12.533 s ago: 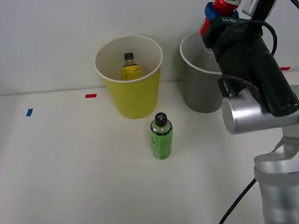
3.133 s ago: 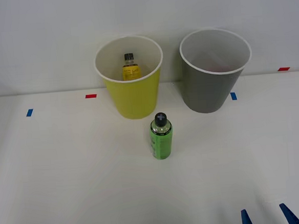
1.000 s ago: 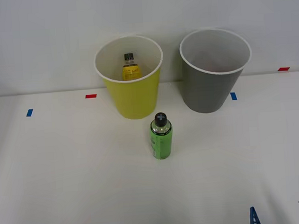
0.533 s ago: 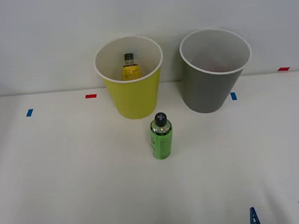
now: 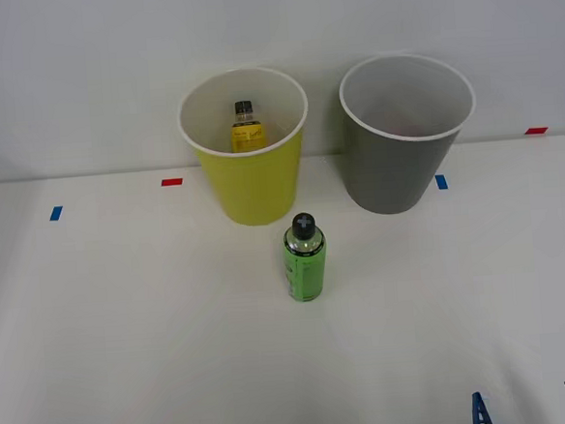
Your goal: Put cans in the gray bin, plastic bottles in the light green bin
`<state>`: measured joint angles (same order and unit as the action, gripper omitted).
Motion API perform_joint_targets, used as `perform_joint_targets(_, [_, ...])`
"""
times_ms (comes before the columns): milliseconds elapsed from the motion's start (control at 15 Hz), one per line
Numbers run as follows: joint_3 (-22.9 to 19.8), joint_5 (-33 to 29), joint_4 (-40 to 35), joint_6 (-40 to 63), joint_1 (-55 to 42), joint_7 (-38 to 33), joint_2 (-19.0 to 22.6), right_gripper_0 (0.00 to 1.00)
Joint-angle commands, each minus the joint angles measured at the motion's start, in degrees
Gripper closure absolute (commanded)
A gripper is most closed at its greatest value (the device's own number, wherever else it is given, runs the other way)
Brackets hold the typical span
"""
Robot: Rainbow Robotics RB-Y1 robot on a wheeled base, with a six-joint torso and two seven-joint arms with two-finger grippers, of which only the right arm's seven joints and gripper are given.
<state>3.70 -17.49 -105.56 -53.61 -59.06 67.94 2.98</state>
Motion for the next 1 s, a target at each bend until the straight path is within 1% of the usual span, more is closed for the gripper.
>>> perform_joint_targets(67, [0.0, 0.0, 0.0, 0.0, 0.0, 0.0, 0.0, 0.0])
perform_joint_targets(1000, [0.0, 0.0, 0.0, 0.0, 0.0, 0.0, 0.0, 0.0])
